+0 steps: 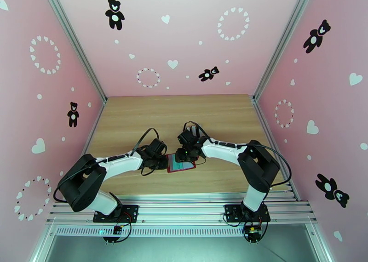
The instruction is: Put the credit cards into the card holder
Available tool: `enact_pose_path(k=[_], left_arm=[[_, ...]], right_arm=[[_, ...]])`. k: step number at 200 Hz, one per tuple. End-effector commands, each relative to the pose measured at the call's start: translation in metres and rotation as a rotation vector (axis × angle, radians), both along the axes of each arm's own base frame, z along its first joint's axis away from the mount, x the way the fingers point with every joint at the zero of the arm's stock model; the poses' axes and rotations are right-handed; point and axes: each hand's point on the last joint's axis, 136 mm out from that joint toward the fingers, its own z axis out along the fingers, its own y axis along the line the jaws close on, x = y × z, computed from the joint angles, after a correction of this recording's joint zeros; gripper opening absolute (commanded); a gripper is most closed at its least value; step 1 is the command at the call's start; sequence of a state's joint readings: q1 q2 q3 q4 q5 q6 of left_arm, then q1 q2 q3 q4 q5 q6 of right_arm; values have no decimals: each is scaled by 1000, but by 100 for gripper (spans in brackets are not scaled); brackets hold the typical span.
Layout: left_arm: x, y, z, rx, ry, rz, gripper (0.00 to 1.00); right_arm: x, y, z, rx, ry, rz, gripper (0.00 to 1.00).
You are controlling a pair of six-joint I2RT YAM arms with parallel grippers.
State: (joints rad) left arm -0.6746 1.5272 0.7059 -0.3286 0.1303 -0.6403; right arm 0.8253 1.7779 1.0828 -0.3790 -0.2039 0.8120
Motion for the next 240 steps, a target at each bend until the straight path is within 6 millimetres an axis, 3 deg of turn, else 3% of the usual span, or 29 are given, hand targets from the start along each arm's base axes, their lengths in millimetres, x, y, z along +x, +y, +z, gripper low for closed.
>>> enact_pose_path(k=[1, 73, 122, 151, 240], left_arm=[[8, -1, -6, 3, 3, 3, 23], [10, -3, -5, -4, 8, 0, 20], [11, -2, -7, 2, 11, 3, 20], [12, -3, -7, 0, 14, 0, 19], [14, -2, -6, 6, 13, -9, 19]], right_arm=[[-2, 6, -2, -6, 15, 13, 38], [-2, 1, -9, -41, 26, 8, 38], [-3, 3, 1, -8, 5, 7, 38], [-3, 1, -3, -27, 12, 9, 38], [2, 15, -7, -5, 26, 31, 38]])
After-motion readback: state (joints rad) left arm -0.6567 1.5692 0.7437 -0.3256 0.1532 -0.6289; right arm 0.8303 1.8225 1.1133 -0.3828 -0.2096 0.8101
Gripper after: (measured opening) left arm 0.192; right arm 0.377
